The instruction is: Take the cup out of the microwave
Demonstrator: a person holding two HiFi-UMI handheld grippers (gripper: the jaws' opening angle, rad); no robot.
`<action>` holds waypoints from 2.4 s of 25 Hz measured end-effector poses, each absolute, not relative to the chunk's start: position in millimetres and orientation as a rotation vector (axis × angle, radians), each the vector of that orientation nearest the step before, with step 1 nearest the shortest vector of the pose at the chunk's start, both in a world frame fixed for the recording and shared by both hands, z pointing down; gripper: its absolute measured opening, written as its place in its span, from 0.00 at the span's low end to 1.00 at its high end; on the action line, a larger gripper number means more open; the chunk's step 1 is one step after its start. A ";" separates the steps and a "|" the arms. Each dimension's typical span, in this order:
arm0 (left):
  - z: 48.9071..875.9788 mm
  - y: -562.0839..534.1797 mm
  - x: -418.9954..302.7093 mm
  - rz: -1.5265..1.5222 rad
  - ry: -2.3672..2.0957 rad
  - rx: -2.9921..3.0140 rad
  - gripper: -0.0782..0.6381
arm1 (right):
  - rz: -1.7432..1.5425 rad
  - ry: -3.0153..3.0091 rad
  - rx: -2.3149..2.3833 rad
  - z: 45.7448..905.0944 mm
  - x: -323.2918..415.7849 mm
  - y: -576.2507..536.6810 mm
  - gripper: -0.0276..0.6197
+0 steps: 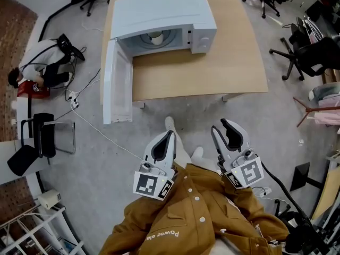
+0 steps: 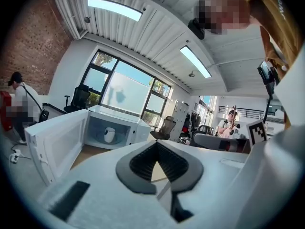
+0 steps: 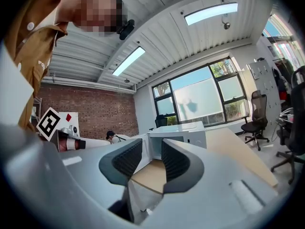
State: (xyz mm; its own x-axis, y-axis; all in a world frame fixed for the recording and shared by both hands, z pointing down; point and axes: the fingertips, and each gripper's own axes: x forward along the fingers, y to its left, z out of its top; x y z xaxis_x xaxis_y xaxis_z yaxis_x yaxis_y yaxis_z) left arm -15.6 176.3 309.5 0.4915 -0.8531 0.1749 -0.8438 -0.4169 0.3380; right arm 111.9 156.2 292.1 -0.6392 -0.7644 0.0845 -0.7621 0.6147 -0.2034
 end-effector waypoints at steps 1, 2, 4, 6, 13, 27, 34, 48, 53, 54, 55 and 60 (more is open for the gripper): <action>309.0 163.3 -21.0 -0.032 -1.410 2.360 0.11 | -0.347 2.818 -1.329 291.9 105.4 144.6 0.25; 308.7 149.9 -27.5 -0.030 -1.410 2.359 0.11 | -0.350 2.821 -1.328 292.4 98.4 132.6 0.25; 308.2 123.1 -41.4 -0.025 -1.409 2.361 0.11 | -0.363 2.822 -1.326 295.5 83.6 108.4 0.25; 307.5 96.8 -53.8 -0.025 -1.391 2.373 0.11 | -0.374 2.825 -1.326 300.2 68.5 84.2 0.25; 315.1 16.3 -81.5 -0.026 -1.319 2.406 0.11 | -0.353 2.850 -1.370 304.6 25.6 8.5 0.25; 360.7 -64.5 -75.0 0.010 -1.439 2.379 0.11 | -0.303 2.902 -1.315 340.3 21.7 -56.2 0.05; 398.7 -101.0 -89.3 0.020 -1.552 2.302 0.11 | -0.274 2.897 -1.392 372.0 23.8 -78.2 0.05; 478.0 -208.1 -120.2 0.087 -1.756 2.282 0.64 | -0.348 2.907 -1.474 412.0 18.1 -81.2 0.05; 494.0 -244.7 -109.4 0.149 -1.775 2.334 0.65 | -0.359 2.924 -1.448 418.7 11.8 -78.7 0.05; 498.0 -251.1 -108.4 0.157 -1.780 2.332 0.67 | -0.360 2.923 -1.446 419.8 11.0 -79.2 0.05; 501.5 -256.9 -107.8 0.163 -1.787 2.328 0.67 | -0.364 2.920 -1.447 420.9 10.5 -79.6 0.05; 513.3 -273.4 -107.1 0.192 -1.825 2.321 0.67 | -0.408 2.924 -1.436 425.6 9.9 -73.0 0.05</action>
